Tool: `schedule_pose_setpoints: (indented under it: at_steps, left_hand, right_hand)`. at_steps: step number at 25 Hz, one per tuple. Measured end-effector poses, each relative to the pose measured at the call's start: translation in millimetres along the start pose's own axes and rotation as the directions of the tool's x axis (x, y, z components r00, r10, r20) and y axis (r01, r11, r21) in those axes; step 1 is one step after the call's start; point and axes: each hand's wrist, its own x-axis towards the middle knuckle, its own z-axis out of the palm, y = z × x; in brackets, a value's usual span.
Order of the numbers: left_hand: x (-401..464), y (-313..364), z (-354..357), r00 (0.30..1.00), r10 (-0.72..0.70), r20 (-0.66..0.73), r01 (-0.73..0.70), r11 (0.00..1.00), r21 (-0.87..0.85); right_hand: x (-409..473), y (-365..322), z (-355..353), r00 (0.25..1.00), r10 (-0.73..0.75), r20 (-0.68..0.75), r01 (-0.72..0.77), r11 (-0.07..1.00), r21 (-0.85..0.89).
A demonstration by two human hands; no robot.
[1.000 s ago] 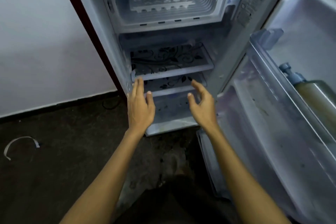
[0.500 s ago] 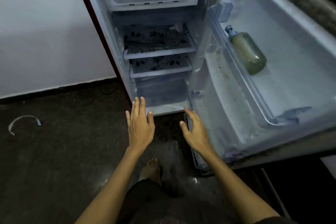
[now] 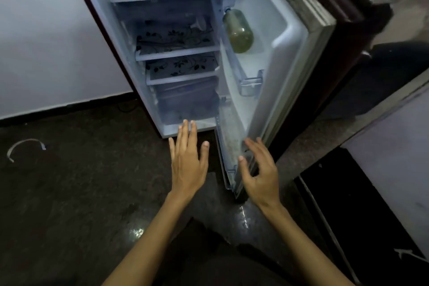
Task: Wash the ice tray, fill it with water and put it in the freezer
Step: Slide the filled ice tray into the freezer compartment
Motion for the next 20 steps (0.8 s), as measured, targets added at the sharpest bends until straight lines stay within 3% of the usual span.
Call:
schedule_pose_setpoints:
  at_steps: [4, 6, 9, 13, 16, 20]
  left_hand:
    - [-15.6, 50.2, 20.0, 0.979, 0.199, 0.039, -0.2, 0.98, 0.008]
    - [-19.4, 76.7, 29.8, 0.952, 0.303, 0.051, -0.304, 0.952, 0.013]
    - [-21.2, 111.5, 44.9, 0.886, 0.463, 0.022, -0.463, 0.882, 0.088]
    - [-12.7, 140.3, 61.7, 0.809, 0.587, -0.034, -0.568, 0.795, 0.215]
    - [-0.8, 148.3, 67.7, 0.79, 0.609, -0.071, -0.557, 0.763, 0.328]
    - [6.9, 149.1, 67.5, 0.775, 0.63, -0.049, -0.496, 0.654, 0.571]
  right_hand:
    - [4.7, 7.4, -60.1, 0.921, -0.063, -0.385, 0.072, 0.997, 0.009]
    - [23.6, 13.2, -87.3, 0.877, -0.01, -0.481, 0.048, 0.997, 0.065]
    - [60.8, 21.1, -117.9, 0.851, 0.087, -0.518, 0.013, 0.982, 0.186]
    - [101.3, 34.7, -134.6, 0.9, 0.143, -0.413, -0.033, 0.964, 0.263]
    - [117.8, 43.0, -134.1, 0.95, 0.206, -0.232, -0.122, 0.935, 0.333]
    - [133.6, 46.3, -131.1, 0.987, 0.148, -0.054, -0.124, 0.941, 0.313]
